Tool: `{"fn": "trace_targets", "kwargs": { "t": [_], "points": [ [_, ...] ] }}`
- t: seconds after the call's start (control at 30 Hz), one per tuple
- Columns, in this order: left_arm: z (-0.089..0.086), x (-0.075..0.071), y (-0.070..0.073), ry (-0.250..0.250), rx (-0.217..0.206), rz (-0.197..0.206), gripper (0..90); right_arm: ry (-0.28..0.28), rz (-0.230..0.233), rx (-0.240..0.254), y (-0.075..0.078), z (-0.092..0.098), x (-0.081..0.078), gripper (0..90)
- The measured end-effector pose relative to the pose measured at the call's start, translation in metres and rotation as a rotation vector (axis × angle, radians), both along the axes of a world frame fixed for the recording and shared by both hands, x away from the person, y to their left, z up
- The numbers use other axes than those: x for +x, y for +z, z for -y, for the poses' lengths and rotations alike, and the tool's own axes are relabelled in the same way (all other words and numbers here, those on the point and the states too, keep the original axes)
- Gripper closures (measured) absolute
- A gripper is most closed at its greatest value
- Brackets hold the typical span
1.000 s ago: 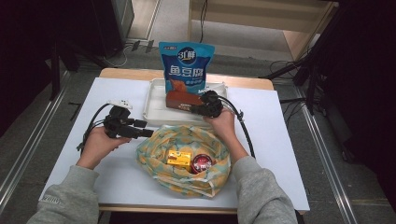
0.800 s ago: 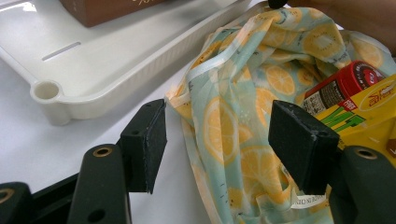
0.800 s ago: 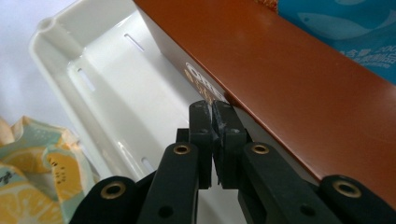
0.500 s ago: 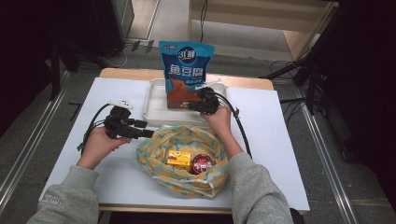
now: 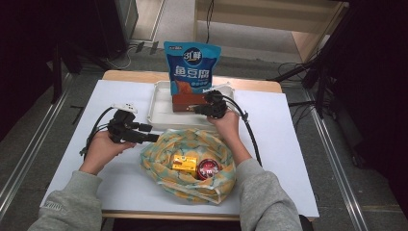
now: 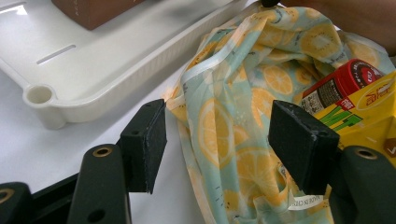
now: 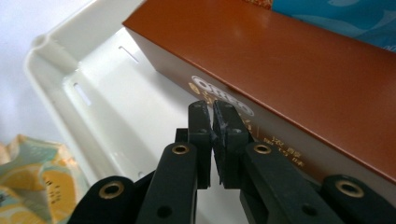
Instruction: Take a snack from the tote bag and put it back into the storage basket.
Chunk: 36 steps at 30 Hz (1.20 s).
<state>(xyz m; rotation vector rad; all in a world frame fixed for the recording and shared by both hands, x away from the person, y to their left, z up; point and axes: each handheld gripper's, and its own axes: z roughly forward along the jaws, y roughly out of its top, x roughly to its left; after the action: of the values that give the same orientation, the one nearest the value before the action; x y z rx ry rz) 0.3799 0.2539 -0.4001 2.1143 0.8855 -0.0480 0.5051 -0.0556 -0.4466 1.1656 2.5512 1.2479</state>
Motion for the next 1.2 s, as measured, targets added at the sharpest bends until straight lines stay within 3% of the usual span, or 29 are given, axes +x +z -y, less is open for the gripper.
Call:
{"fn": "trace_targets", "kwargs": {
  "t": [0.5, 0.8, 1.03, 1.2],
  "points": [
    [0.003, -0.002, 0.001, -0.005, 0.003, 0.003, 37.0, 0.076, 0.013, 0.028, 0.019, 0.010, -0.022, 80.4],
    [0.007, -0.004, 0.003, -0.024, -0.012, 0.005, 37.0, 0.083, 0.023, 0.079, 0.026, 0.028, -0.038, 75.4],
    [0.011, -0.006, 0.003, -0.036, -0.005, 0.007, 37.0, 0.091, 0.044, 0.052, 0.026, 0.035, -0.051, 67.9],
    [0.014, -0.007, 0.003, -0.043, 0.000, 0.008, 37.0, 0.076, 0.045, 0.071, 0.027, 0.043, -0.053, 60.2]
  ]
}}
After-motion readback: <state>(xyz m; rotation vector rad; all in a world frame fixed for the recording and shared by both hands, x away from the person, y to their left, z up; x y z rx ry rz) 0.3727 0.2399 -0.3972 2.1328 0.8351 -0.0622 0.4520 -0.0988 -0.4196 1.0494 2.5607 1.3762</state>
